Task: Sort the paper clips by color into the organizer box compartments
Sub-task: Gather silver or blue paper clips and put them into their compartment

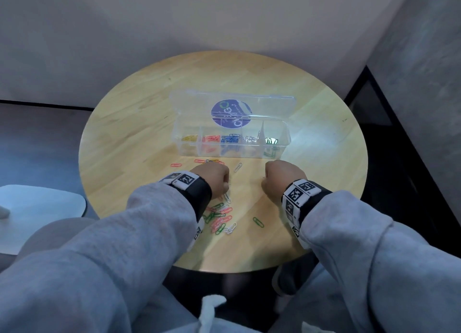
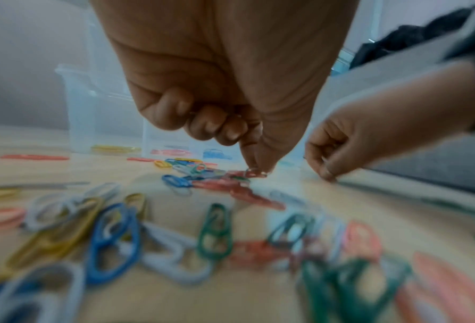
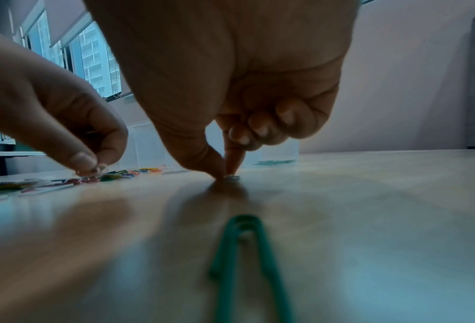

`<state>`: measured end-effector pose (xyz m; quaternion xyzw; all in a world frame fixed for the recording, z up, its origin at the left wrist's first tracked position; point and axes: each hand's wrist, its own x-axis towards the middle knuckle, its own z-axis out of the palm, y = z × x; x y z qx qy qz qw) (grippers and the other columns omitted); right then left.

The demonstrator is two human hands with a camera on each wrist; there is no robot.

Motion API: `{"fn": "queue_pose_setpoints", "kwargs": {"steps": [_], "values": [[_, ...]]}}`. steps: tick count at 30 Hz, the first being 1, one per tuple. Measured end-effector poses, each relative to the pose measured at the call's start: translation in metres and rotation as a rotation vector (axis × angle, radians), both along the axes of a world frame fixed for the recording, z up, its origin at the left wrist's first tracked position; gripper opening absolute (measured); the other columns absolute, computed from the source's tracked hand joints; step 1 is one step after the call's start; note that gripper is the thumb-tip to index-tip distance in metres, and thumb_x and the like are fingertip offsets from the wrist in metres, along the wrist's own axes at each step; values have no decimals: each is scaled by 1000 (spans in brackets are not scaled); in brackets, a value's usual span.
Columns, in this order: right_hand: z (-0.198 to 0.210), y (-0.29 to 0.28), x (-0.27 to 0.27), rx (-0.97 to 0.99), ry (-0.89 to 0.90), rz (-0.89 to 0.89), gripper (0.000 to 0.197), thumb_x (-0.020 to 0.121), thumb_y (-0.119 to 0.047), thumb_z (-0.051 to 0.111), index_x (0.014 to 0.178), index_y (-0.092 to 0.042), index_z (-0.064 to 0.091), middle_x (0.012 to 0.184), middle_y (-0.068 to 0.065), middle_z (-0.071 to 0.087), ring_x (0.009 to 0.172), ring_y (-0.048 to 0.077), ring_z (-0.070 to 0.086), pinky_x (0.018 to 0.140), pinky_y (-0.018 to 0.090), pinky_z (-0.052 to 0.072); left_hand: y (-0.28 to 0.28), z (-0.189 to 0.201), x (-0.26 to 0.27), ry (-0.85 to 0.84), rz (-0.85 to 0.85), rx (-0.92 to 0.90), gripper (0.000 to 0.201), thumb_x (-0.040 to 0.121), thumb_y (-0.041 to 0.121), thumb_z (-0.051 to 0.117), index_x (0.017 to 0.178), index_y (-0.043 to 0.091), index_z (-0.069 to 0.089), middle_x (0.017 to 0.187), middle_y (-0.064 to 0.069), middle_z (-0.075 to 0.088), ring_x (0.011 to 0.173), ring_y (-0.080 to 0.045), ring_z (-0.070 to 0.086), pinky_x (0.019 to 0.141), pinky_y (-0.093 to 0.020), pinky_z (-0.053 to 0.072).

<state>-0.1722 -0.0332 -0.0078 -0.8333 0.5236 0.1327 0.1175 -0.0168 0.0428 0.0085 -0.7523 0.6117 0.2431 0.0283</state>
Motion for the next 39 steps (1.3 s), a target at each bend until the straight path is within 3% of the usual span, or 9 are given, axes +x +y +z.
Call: {"fn": "queue_pose_setpoints", "kwargs": {"steps": [4,6,10,13,20,24,29,34,39], "values": [[0,-1,2,71,36,-24,10,82,-22,50,77,-13,53,72,0,50,72,22,54,60,25,40,1,12,13,301,225,7,19,86,17,51,67,18,47,69,3,50,68,-16,48,64,-23,38],[2,-3,2,127,41,-33,12,79,-22,52,72,-12,53,70,1,53,67,21,53,56,23,40,-1,21,18,490,372,39,17,88,10,47,71,12,49,74,-4,53,68,-19,47,68,-26,41],[8,-4,1,221,59,-17,6,72,-16,53,73,-11,55,74,6,55,65,22,51,56,24,40,3,35,23,945,716,-2,20,89,-5,34,74,3,43,73,-14,56,47,-13,50,42,-15,40],[12,-3,1,257,91,14,5,70,-13,53,74,-11,55,75,7,55,65,23,50,56,25,40,10,36,27,1129,837,-18,18,90,-2,34,76,4,42,70,-12,52,31,-6,47,40,-13,37],[21,-7,-2,367,-175,-69,12,81,-15,59,71,-13,53,73,2,57,72,18,52,72,32,49,10,30,34,1415,883,36,19,90,18,35,82,9,49,59,-6,51,43,-14,48,42,-18,41],[23,-11,-2,611,-552,-273,19,83,3,55,73,-13,51,67,5,56,61,18,54,68,29,55,3,26,26,1077,772,84,25,95,32,41,84,13,54,57,0,43,40,-9,38,42,-18,30],[26,-7,3,861,-803,-529,26,91,8,35,76,-2,53,67,9,42,58,17,45,45,18,49,7,22,18,201,82,9,8,87,23,57,92,29,59,85,9,51,80,-12,51,71,-23,39],[28,-6,15,787,-858,-676,31,92,5,28,68,-6,45,65,8,35,55,18,37,52,24,37,2,14,5,5,-167,99,23,88,20,57,108,30,63,97,6,50,90,-16,50,74,-26,40],[32,-9,27,536,-623,-265,19,89,-9,45,72,-15,52,68,-1,48,58,13,43,54,22,37,0,6,-8,-81,-265,136,13,85,19,59,93,28,63,87,6,51,80,-17,49,57,-24,34]]}}
